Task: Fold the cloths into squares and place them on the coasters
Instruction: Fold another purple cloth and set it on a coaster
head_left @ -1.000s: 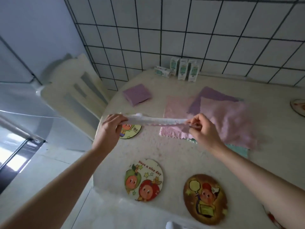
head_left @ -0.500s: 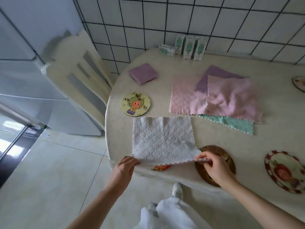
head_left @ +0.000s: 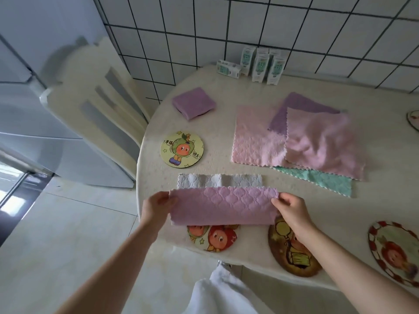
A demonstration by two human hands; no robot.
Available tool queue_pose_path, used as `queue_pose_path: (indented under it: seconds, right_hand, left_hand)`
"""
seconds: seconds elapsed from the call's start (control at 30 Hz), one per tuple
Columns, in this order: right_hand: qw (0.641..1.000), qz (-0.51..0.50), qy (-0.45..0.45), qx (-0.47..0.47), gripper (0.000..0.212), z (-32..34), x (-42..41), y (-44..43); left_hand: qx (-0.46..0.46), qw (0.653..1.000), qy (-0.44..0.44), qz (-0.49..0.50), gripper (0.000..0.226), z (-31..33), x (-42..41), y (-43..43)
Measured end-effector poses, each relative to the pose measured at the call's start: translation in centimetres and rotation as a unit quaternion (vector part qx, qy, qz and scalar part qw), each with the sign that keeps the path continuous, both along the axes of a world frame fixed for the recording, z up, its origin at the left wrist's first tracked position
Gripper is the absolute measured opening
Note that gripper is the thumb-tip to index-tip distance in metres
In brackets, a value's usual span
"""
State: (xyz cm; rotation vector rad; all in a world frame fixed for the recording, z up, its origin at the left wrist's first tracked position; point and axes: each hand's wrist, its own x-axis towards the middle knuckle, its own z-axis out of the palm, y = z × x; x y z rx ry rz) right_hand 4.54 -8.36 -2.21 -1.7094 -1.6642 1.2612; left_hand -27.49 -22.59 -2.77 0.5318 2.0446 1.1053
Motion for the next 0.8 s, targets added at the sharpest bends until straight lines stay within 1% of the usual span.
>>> queue_pose_path:
  seconds: [0.07, 0.17, 0.27, 0.33, 0.53, 0.63, 0.73, 0.8]
  right_hand:
    - [1.000, -0.014, -0.004, -0.015, 0.028, -1.0, -1.0, 1.7]
    - [0.999, -0.019, -0.016, -0.041, 0.024, -2.5, -2.0, 3.7]
    - [0.998, -0.013, -0.029, -0.057, 0.036, -3.7, -2.3, 5.1]
    - [0.997, -0.013, -0.032, -0.074, 0.039, -4.3, -2.3, 5.8]
    - [0.993, -0.027, -0.058, -0.098, 0.020, -5.5, -2.4, 7.2]
    - [0.993, -0.023, -0.074, -0.088, 0.020, -5.2, -2.7, 7.4]
    - [0.992, -0.017, -0.091, -0.088, 0.016, -5.3, -2.7, 7.5]
    - [0.992, -0.014, -0.095, -0.086, 0.018, -5.3, -2.7, 7.5]
  left_hand:
    - [-0.008, 0.999, -0.025, 0.022, 0.019, -0.3, -0.5, 1.7]
    - [-0.019, 0.998, -0.033, 0.042, 0.016, -0.8, -0.8, 3.8]
    - [-0.046, 0.997, -0.044, 0.048, 0.014, -1.3, -1.2, 5.2]
    - [-0.061, 0.996, -0.046, 0.050, 0.013, -1.7, -1.3, 5.7]
    - [-0.086, 0.994, -0.041, 0.047, 0.012, -2.2, -1.5, 6.5]
    - [-0.084, 0.996, -0.019, 0.029, 0.005, -2.4, -1.7, 6.7]
    - [-0.096, 0.995, 0.004, 0.015, 0.006, -2.4, -1.7, 7.3]
    - [-0.111, 0.993, 0.021, 0.012, 0.007, -2.6, -1.9, 7.5]
